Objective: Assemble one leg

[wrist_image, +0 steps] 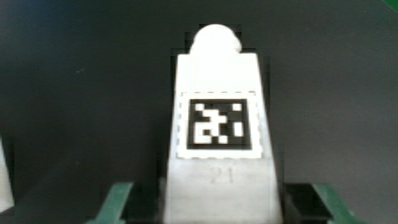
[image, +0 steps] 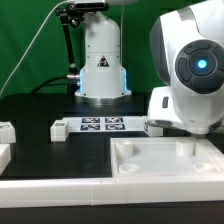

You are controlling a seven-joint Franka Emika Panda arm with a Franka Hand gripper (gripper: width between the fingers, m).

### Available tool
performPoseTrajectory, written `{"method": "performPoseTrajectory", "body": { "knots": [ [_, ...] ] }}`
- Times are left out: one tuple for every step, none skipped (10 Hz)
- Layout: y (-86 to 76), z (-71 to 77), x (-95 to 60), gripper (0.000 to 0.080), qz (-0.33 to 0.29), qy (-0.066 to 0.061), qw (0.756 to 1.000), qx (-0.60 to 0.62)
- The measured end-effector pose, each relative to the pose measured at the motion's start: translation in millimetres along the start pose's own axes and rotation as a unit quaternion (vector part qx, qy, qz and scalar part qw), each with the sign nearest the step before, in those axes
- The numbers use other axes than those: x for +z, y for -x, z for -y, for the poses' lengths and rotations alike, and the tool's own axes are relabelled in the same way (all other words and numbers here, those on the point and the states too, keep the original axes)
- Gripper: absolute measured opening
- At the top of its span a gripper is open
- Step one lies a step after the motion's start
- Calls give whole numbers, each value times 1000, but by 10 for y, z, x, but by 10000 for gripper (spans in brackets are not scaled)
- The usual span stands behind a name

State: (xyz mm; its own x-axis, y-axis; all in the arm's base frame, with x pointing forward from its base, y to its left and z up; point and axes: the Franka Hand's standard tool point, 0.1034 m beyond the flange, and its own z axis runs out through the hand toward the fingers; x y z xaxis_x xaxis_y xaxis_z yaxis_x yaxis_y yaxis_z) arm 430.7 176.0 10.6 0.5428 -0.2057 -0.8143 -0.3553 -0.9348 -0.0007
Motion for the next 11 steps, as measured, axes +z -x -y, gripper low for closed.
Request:
{"method": "performPoseTrajectory", "body": {
  "knots": [
    [0,0,0,289,0,0,1000,0],
    [11,-19,-26,289,3,0,1000,1],
    [76,-91,-136,291,16,2,1000,4],
    [172,-159,-296,291,29,4,1000,5],
    [253,-219,-425,291,40,3,999,7],
    [334,-275,-583,291,46,1,999,7],
    [379,-267,-749,291,33,-5,999,4],
    [388,-262,-760,291,28,-6,1000,4],
    [353,-245,-754,291,20,-7,1000,4],
    [271,-172,-817,291,-33,-17,999,1],
    [306,-160,-822,291,-64,-21,998,1]
  ]
}}
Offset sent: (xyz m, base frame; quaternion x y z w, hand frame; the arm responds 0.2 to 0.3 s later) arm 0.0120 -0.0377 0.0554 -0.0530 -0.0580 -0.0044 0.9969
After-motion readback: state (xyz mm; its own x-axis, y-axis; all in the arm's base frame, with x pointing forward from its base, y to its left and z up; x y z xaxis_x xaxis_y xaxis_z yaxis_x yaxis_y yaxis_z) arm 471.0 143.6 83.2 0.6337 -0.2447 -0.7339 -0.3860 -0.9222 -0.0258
